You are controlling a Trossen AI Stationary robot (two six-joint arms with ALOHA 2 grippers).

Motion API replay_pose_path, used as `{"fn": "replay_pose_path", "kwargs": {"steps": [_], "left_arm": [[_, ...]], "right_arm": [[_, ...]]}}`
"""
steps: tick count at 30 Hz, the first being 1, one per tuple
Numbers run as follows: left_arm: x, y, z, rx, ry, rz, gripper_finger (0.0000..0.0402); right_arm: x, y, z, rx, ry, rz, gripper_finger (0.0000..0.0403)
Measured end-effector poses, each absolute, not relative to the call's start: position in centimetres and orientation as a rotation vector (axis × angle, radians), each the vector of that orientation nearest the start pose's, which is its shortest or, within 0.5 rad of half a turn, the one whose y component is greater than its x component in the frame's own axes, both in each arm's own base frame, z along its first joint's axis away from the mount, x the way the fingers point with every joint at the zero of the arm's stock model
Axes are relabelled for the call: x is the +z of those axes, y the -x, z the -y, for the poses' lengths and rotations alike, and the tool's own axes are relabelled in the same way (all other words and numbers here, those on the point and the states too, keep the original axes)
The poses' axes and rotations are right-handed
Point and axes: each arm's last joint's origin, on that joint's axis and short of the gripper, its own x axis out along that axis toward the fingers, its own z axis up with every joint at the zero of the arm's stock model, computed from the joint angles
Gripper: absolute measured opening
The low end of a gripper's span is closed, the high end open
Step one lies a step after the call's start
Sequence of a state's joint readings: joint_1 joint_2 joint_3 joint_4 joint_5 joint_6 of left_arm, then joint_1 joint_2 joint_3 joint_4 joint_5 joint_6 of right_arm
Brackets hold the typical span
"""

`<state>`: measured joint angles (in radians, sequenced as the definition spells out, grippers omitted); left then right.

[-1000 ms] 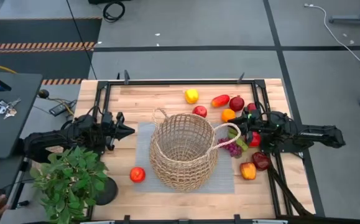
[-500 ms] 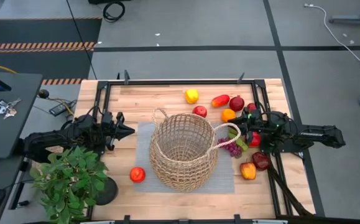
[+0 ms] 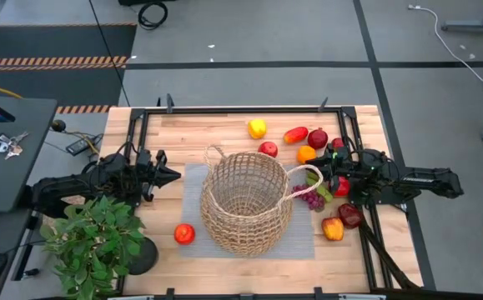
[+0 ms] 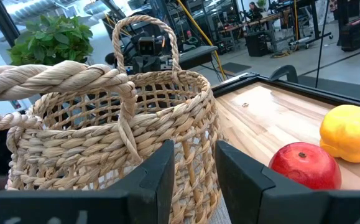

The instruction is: Build produce basket

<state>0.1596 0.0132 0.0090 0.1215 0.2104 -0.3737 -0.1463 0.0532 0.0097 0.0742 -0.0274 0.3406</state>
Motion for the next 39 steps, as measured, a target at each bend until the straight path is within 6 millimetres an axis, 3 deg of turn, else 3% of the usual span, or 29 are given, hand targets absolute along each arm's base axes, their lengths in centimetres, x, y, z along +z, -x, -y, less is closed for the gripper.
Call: {"fn": "replay_pose_path", "kwargs": {"steps": [39], "left_arm": [[17.71, -9.64, -0.94, -0.072, 0.352, 0.104, 0.0035]], "right_arm": [[16.98, -9.94, 1.38, -0.112, -0.337, 0.051, 0.0122]]}}
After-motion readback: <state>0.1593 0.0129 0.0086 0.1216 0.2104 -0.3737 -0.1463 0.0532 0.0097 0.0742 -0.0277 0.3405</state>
